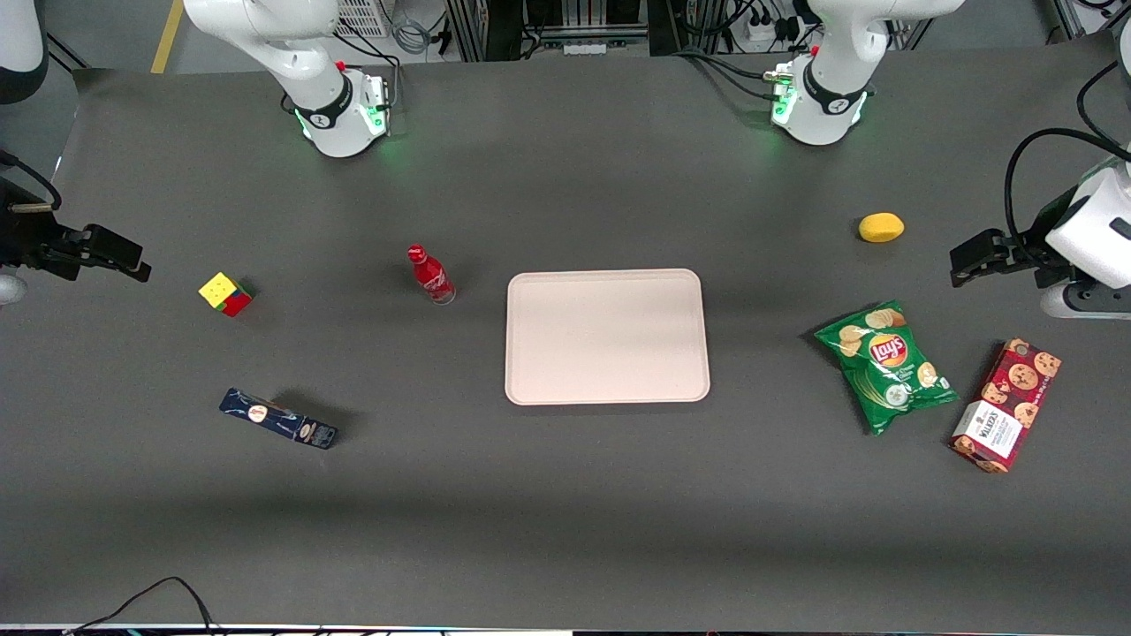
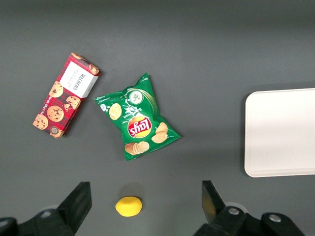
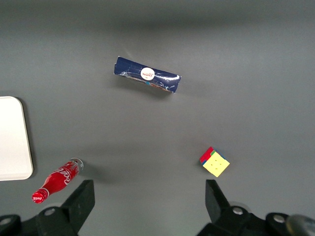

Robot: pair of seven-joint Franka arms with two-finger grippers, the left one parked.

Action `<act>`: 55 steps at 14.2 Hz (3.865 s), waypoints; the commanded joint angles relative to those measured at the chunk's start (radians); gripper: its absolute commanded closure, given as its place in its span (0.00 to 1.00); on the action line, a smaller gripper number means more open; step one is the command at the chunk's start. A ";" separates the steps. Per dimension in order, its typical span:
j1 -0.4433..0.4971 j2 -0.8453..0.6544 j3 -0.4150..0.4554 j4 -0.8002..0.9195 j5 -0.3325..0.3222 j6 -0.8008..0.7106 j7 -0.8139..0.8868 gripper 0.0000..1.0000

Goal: Place coke bottle on tray

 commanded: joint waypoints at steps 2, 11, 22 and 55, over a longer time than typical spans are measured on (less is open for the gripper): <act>-0.011 0.013 0.000 0.032 0.007 -0.029 -0.024 0.00; -0.010 0.018 -0.002 0.030 0.009 -0.029 -0.036 0.00; 0.015 0.009 0.041 0.033 0.019 -0.033 -0.019 0.00; 0.409 -0.071 0.168 -0.675 0.088 0.672 0.360 0.00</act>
